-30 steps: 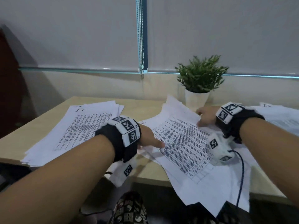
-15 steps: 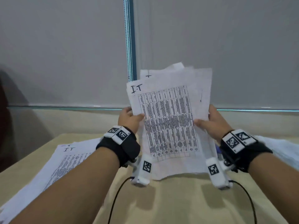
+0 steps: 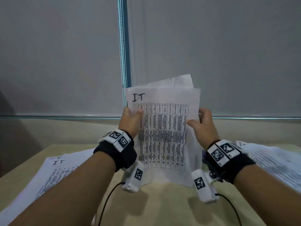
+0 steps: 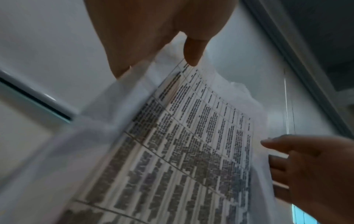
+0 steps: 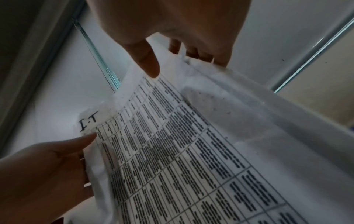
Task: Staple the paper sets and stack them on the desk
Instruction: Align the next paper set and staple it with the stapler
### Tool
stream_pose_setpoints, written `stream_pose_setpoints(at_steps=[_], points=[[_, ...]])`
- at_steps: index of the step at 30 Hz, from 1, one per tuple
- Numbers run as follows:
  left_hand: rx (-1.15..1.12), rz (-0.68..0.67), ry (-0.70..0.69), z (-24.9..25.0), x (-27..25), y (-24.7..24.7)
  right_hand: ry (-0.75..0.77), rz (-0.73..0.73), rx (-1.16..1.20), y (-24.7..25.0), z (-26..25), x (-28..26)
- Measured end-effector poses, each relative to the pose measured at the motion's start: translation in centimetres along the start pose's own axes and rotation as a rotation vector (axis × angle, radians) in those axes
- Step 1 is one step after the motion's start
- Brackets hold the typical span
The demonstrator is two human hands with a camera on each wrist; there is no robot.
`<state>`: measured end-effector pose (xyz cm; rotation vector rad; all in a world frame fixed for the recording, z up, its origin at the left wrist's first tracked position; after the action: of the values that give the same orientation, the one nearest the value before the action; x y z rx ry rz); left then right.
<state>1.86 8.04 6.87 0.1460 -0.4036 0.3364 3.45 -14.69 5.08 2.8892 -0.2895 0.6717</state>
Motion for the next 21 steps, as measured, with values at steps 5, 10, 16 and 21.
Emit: stream_pose_setpoints(at_steps=[5, 10, 16, 21], points=[[0.018, -0.031, -0.05, 1.0, 0.3, -0.3, 0.066, 0.086, -0.016, 0.3, -1.2, 0.2], [0.048, -0.069, -0.02, 0.1, -0.1, -0.4, 0.045, 0.117, -0.031, 0.4, 0.2, -0.3], [0.025, -0.013, -0.004, 0.4, -0.1, -0.5, 0.002, 0.098, 0.033, 0.0, 0.8, -0.1], [0.035, 0.014, 0.003, -0.1, 0.5, -0.6, -0.004, 0.175, -0.035, 0.8, 2.1, 1.3]])
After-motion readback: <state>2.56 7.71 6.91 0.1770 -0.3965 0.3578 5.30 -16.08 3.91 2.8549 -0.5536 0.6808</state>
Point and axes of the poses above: each hand's wrist, its own x-axis towards the middle knuckle, its own y-axis out of the back of the hand, z = x × y, the point moved 5 cm from there along x, towards the middle knuckle, and after that the axes turned 2 degrees about x, right-handed, at the moved point
